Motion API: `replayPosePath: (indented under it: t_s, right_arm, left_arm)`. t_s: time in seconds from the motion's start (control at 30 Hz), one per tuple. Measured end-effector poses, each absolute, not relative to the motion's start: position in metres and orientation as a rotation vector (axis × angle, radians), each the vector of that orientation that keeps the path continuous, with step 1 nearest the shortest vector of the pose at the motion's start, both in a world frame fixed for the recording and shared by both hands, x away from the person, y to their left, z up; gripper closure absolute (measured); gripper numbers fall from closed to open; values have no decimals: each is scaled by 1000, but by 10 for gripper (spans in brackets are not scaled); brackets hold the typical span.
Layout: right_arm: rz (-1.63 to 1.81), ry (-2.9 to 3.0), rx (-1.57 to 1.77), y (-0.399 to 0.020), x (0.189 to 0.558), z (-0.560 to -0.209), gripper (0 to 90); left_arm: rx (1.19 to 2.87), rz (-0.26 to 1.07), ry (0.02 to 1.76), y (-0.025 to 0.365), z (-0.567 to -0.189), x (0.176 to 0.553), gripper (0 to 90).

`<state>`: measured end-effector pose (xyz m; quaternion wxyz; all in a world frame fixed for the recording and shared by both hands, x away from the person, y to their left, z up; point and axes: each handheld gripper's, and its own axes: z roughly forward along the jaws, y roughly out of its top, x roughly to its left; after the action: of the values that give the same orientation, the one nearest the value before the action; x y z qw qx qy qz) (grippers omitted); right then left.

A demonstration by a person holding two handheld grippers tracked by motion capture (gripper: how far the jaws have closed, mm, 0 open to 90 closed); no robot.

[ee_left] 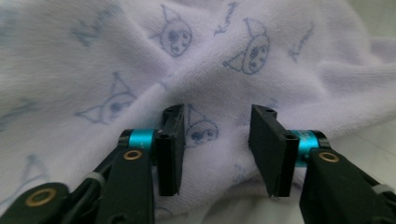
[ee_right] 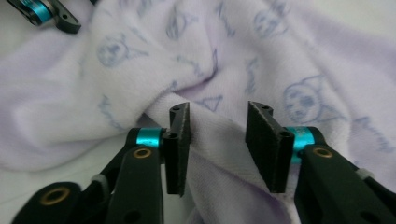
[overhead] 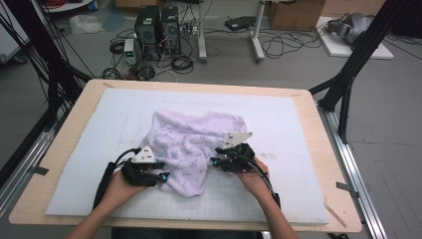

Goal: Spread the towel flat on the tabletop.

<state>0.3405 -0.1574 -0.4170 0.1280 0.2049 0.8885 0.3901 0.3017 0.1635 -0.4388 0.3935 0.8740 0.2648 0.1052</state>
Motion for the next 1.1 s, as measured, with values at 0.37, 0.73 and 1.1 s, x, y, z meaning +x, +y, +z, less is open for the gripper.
replayPosePath:
  t_s: [0.37,0.73,1.1]
  right_arm:
    - [1218,2597,573,-169,338,-408,837]
    - [1272,2507,538,-199,318,-359,850]
    - [1218,2511,682,-188,370,-377,850]
  left_arm:
    - [2165,328,649,179,-415,295,841]
    - [2046,431,687,233,-366,274,844]
    - [2079,471,841,221,-400,327,844]
